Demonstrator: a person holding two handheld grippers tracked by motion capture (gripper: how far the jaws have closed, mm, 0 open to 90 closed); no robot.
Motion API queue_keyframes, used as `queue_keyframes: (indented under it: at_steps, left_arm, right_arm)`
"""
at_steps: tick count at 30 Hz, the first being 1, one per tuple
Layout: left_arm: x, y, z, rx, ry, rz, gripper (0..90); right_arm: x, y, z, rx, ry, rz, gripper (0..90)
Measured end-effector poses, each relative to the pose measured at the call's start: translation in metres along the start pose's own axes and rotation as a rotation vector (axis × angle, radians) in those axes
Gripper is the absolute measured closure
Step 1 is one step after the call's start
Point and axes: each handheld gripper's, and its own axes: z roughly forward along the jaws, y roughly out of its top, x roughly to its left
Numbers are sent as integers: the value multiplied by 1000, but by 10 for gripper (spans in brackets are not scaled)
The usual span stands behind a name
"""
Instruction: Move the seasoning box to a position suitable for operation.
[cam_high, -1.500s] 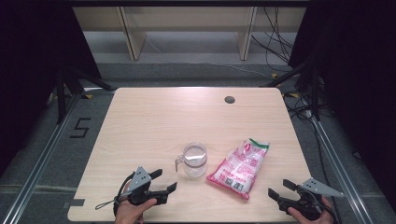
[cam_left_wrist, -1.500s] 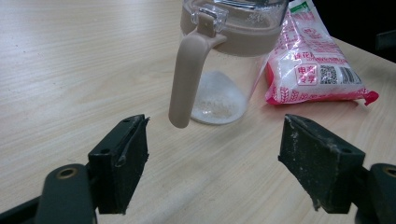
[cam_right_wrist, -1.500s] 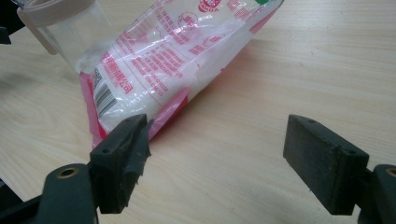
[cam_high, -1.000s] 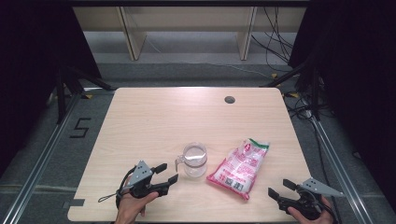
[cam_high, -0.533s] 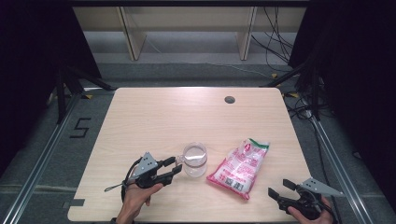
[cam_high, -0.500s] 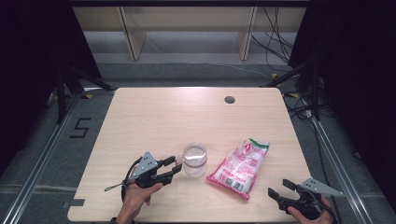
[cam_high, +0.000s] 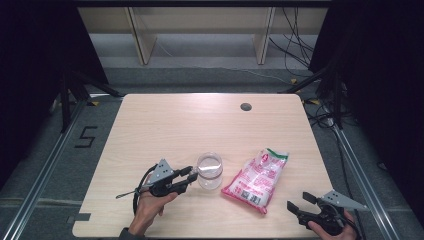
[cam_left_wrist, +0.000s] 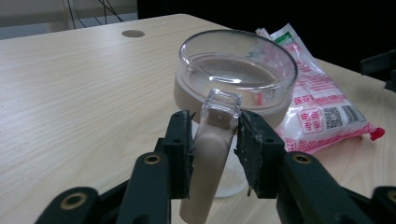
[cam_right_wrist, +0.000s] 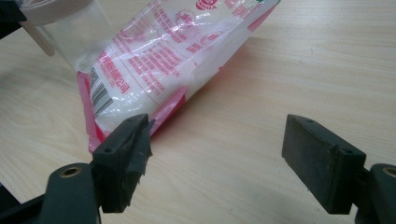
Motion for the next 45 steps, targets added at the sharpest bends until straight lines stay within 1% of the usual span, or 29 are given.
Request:
queue_keyframes:
  at_steps: [2, 3, 4, 9, 10, 11, 13, 15, 16, 17, 18, 21, 23, 25, 26, 27, 28, 29, 30, 32, 33, 34, 35, 37, 40, 41, 42, 43, 45]
  left_arm:
    - [-5, 0, 2, 3, 17, 11, 674]
    - [-6, 0, 4, -5, 9, 12, 691]
    - [-9, 0, 7, -5, 22, 28, 709]
    - [-7, 4, 10, 13, 49, 64, 716]
    - [-6, 4, 12, 9, 48, 58, 718]
    - [-5, 5, 12, 14, 55, 71, 717]
    - [-3, 5, 12, 14, 62, 68, 716]
    - [0, 4, 12, 10, 57, 55, 712]
    - [3, 5, 11, 10, 55, 78, 708]
    - [5, 5, 11, 13, 65, 77, 701]
    - [6, 5, 12, 7, 71, 62, 690]
    - [8, 5, 13, 10, 95, 88, 673]
    - [11, 6, 13, 13, 93, 97, 671]
    - [11, 5, 14, 25, 111, 108, 664]
    - [11, 5, 15, 43, 131, 140, 659]
    - [11, 4, 16, 63, 152, 146, 661]
    - [12, 3, 17, 87, 176, 160, 704]
    - [15, -1, 20, 76, 158, 106, 721]
    - [17, -2, 20, 73, 152, 98, 722]
    - [17, -2, 20, 70, 159, 92, 722]
    - [19, 0, 20, 82, 187, 104, 726]
    - [19, 0, 20, 82, 187, 104, 728]
    - [21, 0, 22, 84, 213, 100, 733]
    - [23, -1, 23, 73, 217, 96, 737]
    - [26, -1, 24, 72, 217, 88, 744]
    - [26, 0, 23, 78, 224, 104, 744]
    - [26, 0, 23, 77, 224, 103, 745]
    - [26, 0, 24, 78, 222, 107, 745]
    - [28, 0, 25, 73, 218, 110, 746]
  right_arm:
    - [1, 0, 0, 5, -1, 9, 246]
    - [-1, 0, 0, -2, -4, -13, 246]
    - [-3, 1, 0, -11, -7, -47, 247]
    - [-4, 1, 0, -21, -6, -39, 248]
    - [-3, 1, -1, -14, -7, -23, 248]
    - [-3, 0, -1, -11, -4, -15, 248]
    - [-3, 0, 0, -14, 6, -14, 248]
    - [-4, 1, 0, -17, 2, -27, 248]
    - [-4, 0, 0, -17, 1, -28, 248]
    - [-4, 0, 0, -17, 2, -28, 248]
    - [-4, 1, 0, -17, -5, -30, 248]
    - [-5, 0, 1, -22, -4, -44, 248]
    - [-3, 0, 0, -13, 1, 0, 248]
    - [-6, 0, -1, -20, -3, -26, 248]
    - [-4, -1, -2, -1, 7, 19, 248]
    - [-8, -1, -1, -23, 4, -13, 248]
    - [-9, -1, -3, -16, 1, -15, 248]
    - [-10, -1, -3, -25, -1, -25, 248]
    - [-9, -1, -3, -18, 1, -9, 248]
    - [-9, -1, -3, -24, 5, -15, 248]
    - [-8, -1, -2, -14, 14, -6, 248]
    - [-8, -1, -2, -14, 14, -6, 248]
    - [-8, -1, -2, -8, 15, 0, 248]
    - [-8, -1, -1, -22, 21, 5, 248]
    - [-10, 0, -1, -31, 0, -17, 248]
    - [-10, 0, -1, -36, -2, -25, 248]
    - [-6, -1, -1, -17, 12, 25, 248]
    - [-6, -1, 0, -21, 19, 30, 248]
    - [-9, 0, -1, -20, 4, -26, 248]
